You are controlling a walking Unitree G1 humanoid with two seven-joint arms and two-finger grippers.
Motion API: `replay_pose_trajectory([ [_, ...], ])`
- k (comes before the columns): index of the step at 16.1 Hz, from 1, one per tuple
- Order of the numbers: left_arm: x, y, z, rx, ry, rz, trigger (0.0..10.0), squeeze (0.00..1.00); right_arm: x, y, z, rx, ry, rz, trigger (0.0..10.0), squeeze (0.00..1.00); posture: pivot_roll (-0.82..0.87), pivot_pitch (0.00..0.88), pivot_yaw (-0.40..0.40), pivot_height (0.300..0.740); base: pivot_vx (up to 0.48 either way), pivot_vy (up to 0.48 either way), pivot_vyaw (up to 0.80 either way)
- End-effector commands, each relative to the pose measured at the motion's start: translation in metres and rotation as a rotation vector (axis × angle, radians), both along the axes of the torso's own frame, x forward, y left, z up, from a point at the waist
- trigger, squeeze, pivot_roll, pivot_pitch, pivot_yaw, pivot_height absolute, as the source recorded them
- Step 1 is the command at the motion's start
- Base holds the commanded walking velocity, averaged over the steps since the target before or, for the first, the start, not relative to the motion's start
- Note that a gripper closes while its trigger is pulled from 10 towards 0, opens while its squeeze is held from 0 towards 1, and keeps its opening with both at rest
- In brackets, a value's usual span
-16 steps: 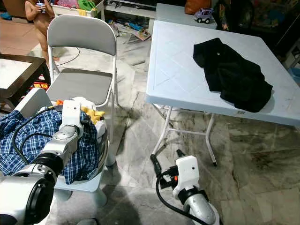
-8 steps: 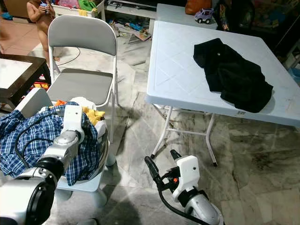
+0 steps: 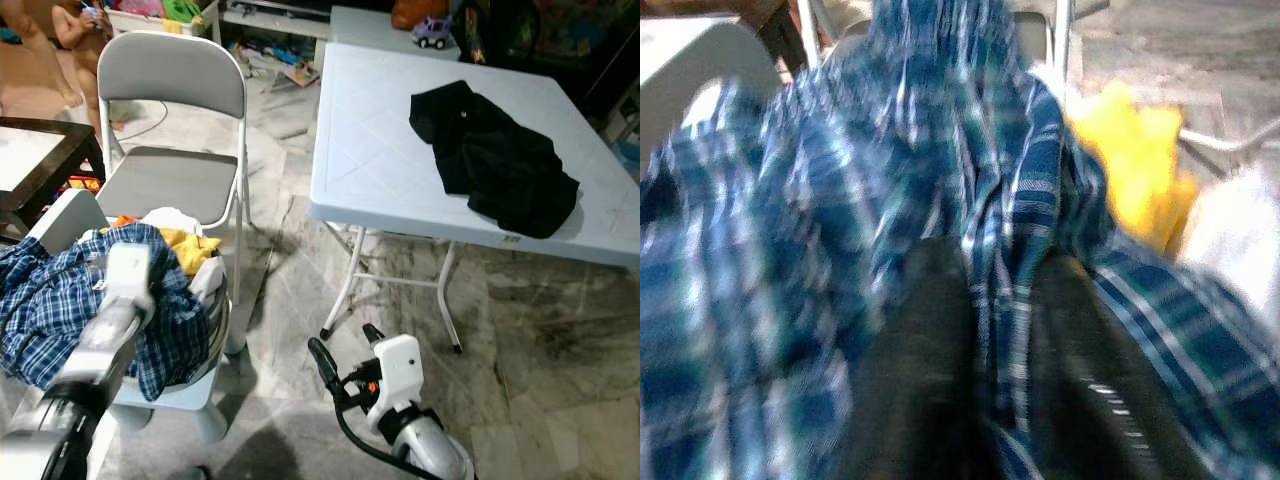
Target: Hang hanger
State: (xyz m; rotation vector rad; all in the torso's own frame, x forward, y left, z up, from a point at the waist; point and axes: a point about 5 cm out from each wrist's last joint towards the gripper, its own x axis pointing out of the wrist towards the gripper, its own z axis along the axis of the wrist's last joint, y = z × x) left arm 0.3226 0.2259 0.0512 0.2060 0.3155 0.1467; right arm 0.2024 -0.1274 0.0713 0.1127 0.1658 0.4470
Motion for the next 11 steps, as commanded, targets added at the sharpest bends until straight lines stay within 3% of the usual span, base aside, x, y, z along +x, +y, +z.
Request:
replay_pose_trajectory([
  [1,-0.014,0.006,-0.011,0.018,0.028,-0.009,0.0,0.0,0.0,-0.003,-0.004,-0.01,0.016,-0.01,10.0,0.0,0.17,0.129,-0.132,0.74,0.0,0.0,0.0],
  [7,-0.061,0.029,-0.025,0.097,0.007,0.007,0.0,0.0,0.001,-0.001,-0.007,-0.018,0.028,0.016,10.0,0.0,0.19,0.136,-0.15,0.74,0.0,0.0,0.0],
  [11,-0.065,0.042,-0.021,0.177,-0.013,-0.001,0.0,0.0,0.002,0.0,-0.008,-0.02,0.031,0.025,10.0,0.0,0.19,0.142,-0.157,0.74,0.0,0.0,0.0],
])
